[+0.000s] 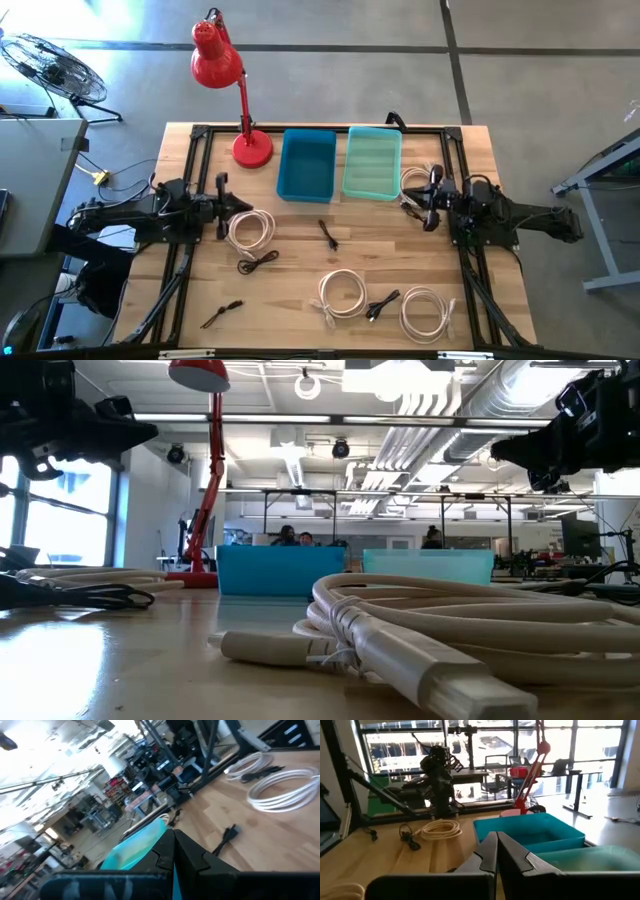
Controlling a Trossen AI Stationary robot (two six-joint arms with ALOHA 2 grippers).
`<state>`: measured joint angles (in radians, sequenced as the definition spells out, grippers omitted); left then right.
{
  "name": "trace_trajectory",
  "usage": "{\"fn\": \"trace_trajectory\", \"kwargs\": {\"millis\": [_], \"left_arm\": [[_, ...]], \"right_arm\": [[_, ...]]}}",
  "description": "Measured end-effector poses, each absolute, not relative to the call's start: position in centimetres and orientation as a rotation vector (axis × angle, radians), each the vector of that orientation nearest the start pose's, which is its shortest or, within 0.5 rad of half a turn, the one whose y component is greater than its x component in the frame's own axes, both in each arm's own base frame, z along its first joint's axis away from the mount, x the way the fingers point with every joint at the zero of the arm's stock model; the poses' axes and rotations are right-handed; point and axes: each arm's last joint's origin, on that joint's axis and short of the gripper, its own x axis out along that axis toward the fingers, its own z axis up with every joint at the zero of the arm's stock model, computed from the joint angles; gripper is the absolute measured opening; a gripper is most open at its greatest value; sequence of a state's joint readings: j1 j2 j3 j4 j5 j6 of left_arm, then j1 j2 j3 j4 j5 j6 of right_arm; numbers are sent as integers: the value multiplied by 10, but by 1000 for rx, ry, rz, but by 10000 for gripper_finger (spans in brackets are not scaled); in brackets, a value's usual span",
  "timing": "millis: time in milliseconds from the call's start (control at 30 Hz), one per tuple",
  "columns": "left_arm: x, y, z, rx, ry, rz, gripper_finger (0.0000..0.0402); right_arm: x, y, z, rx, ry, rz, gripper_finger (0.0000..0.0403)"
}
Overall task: Pick & Place USB Port
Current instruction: Put the black charger cable into the blue bin
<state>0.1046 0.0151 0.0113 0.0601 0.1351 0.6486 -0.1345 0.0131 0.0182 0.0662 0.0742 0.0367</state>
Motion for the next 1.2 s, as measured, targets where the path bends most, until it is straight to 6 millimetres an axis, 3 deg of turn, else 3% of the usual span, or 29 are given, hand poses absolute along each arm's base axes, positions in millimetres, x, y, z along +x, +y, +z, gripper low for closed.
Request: {"fn": "trace_trajectory", "kwargs": {"millis": [133,333,600,800,933,1200], "left_arm": [[97,7,172,654,-47,27,0],[97,8,172,654,-47,28,0],[98,9,169,659,1,71,0],[97,9,167,659,26,75,0],[97,10,167,679,34,90,1],[97,10,167,667,34,93,55]], "right_arm": [[91,-14,199,-60,-91,-207,0],[88,-18,241,12,115,-358,4],[120,-22,280,251,578,-397,78],[144,-25,283,302,918,-477,159],[154,-27,272,326,1137,-548,204],[169,-27,239,398,1406,-578,231]]}}
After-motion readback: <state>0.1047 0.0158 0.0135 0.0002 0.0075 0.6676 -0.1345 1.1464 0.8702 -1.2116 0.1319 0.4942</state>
